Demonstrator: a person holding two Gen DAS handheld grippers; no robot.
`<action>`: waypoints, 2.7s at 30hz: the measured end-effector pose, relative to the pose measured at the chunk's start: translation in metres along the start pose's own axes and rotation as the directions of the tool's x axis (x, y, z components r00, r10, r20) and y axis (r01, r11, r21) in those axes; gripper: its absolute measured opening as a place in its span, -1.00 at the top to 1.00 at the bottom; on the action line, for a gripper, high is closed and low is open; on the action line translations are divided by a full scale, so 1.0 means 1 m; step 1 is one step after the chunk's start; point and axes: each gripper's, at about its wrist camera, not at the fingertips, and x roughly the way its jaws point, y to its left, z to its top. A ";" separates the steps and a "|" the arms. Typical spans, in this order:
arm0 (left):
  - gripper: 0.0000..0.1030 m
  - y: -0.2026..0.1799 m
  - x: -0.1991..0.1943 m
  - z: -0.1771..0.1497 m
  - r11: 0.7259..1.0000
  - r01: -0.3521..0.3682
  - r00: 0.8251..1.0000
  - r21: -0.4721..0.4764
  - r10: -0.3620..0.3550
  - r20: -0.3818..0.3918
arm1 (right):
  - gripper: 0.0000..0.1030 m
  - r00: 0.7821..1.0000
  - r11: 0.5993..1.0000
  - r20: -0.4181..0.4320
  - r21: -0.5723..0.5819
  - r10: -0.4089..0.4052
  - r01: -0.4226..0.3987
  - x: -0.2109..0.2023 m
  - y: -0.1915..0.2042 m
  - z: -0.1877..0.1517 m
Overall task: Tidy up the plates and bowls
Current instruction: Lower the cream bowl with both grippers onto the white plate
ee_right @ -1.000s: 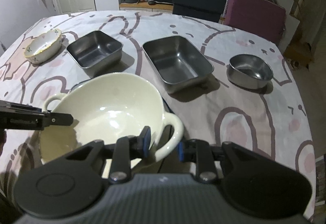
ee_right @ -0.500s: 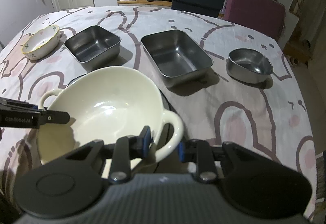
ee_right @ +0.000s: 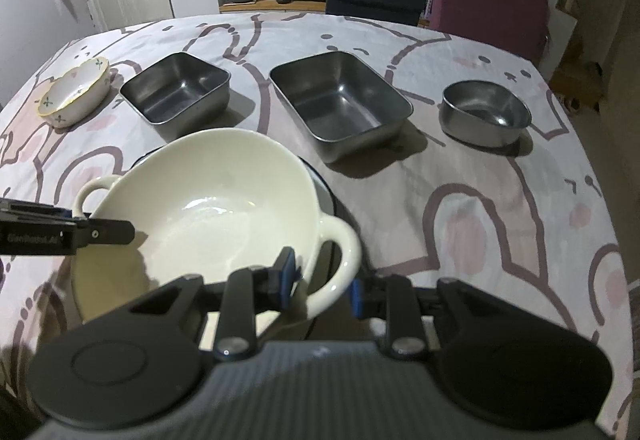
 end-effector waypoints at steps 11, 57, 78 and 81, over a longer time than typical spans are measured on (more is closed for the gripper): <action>0.42 -0.004 -0.001 0.001 1.000 0.000 1.000 0.024 0.000 0.003 | 0.27 1.000 1.000 -0.018 -0.011 -0.010 0.010 0.006 0.003 -0.005; 0.44 -0.002 0.000 0.006 1.000 0.000 1.000 0.029 0.001 -0.027 | 0.28 0.995 0.990 -0.061 0.126 0.078 -0.070 0.018 -0.010 -0.004; 0.10 -0.009 -0.005 0.004 0.997 -0.006 0.999 0.073 0.009 -0.043 | 0.04 0.995 0.987 -0.068 0.144 0.078 -0.067 0.013 -0.015 -0.009; 0.00 -0.009 -0.005 0.004 0.997 -0.005 0.999 0.075 0.009 -0.044 | 0.04 0.995 0.987 -0.064 0.148 0.079 -0.069 0.011 -0.016 -0.009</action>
